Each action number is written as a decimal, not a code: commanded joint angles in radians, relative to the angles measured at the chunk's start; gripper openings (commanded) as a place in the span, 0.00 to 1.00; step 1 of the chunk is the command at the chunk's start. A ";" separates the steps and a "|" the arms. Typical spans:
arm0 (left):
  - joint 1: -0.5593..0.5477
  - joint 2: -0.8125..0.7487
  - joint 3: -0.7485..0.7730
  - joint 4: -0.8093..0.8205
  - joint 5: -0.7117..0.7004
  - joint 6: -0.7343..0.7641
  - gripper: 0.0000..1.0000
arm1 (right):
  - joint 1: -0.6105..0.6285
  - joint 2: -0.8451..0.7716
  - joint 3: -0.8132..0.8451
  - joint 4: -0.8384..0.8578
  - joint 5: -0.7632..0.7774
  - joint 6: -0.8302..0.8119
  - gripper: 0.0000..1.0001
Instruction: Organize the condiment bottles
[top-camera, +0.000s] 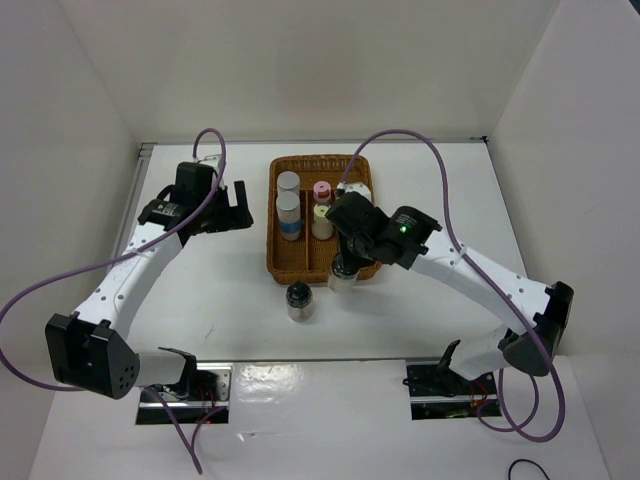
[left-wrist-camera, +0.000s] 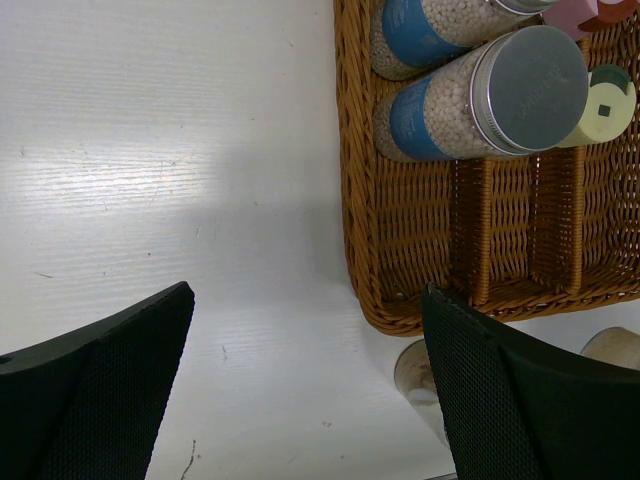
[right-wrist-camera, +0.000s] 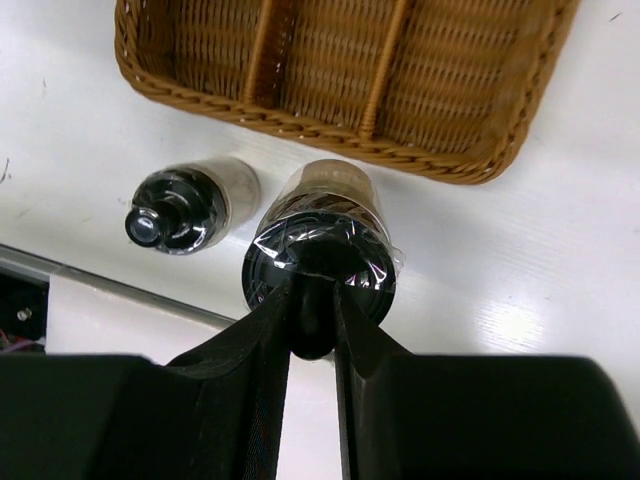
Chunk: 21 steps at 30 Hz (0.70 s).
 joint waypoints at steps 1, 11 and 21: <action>0.005 0.000 0.007 0.012 -0.004 0.023 1.00 | -0.001 -0.006 0.086 -0.036 0.094 -0.015 0.00; 0.005 -0.009 -0.002 0.012 -0.004 0.023 1.00 | -0.212 0.057 0.156 0.057 0.083 -0.113 0.00; 0.005 0.043 0.018 0.012 -0.014 0.032 1.00 | -0.334 0.203 0.268 0.166 0.024 -0.205 0.00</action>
